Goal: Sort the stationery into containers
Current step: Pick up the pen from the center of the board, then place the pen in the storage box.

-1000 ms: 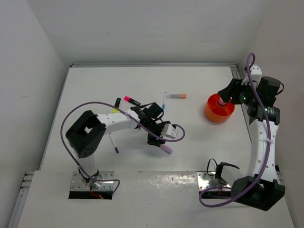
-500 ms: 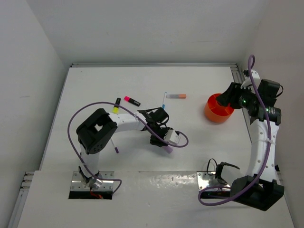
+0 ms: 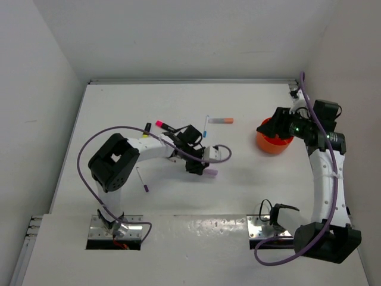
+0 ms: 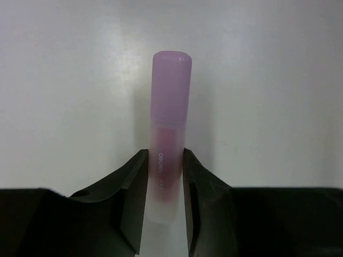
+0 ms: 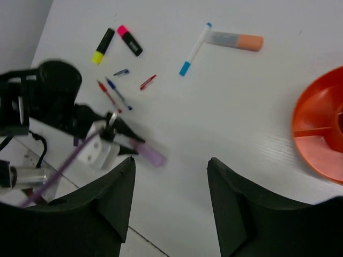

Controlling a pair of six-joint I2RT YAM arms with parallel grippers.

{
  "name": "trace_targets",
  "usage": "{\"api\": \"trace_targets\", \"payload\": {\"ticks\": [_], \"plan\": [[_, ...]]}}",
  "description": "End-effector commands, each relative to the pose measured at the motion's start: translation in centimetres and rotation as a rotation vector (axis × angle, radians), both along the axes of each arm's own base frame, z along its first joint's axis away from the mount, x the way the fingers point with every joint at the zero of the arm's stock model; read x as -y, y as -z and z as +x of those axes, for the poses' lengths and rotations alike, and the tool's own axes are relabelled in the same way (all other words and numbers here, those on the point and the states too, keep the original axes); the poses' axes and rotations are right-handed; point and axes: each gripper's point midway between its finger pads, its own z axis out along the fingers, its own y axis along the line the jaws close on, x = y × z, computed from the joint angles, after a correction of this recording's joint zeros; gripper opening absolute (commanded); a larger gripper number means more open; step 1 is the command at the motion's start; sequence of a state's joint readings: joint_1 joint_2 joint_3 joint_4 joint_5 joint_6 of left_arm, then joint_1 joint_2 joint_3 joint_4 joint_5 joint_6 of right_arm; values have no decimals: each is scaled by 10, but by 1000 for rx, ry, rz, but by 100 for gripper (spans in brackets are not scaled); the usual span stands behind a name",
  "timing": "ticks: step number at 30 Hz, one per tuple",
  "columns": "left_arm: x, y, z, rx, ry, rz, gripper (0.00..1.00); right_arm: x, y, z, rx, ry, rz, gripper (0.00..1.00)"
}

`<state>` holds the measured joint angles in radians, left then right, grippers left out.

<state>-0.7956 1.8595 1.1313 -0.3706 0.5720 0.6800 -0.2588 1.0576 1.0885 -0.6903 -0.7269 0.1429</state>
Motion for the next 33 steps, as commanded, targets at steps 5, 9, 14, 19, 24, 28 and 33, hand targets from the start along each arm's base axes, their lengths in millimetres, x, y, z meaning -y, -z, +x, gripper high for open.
{"api": "trace_targets", "payload": {"ticks": [5,9,14,19,24,28,33], "plan": [[13,-140,84,29,-446,-390,13,-45,11,-4,-59,-152,70,57],[7,-164,102,23,-577,-428,14,-69,9,4,-127,-194,179,58],[9,-182,105,1,-597,-484,14,-101,16,13,-263,-252,348,58],[13,-190,98,-17,-566,-503,15,-123,18,18,-319,-288,388,61],[20,-194,88,-27,-532,-505,15,-136,34,20,-376,-313,366,67],[27,-195,78,-9,-485,-493,15,-143,42,22,-375,-336,326,67],[28,-196,74,-15,-474,-490,15,-145,54,26,-403,-329,295,66]]}}
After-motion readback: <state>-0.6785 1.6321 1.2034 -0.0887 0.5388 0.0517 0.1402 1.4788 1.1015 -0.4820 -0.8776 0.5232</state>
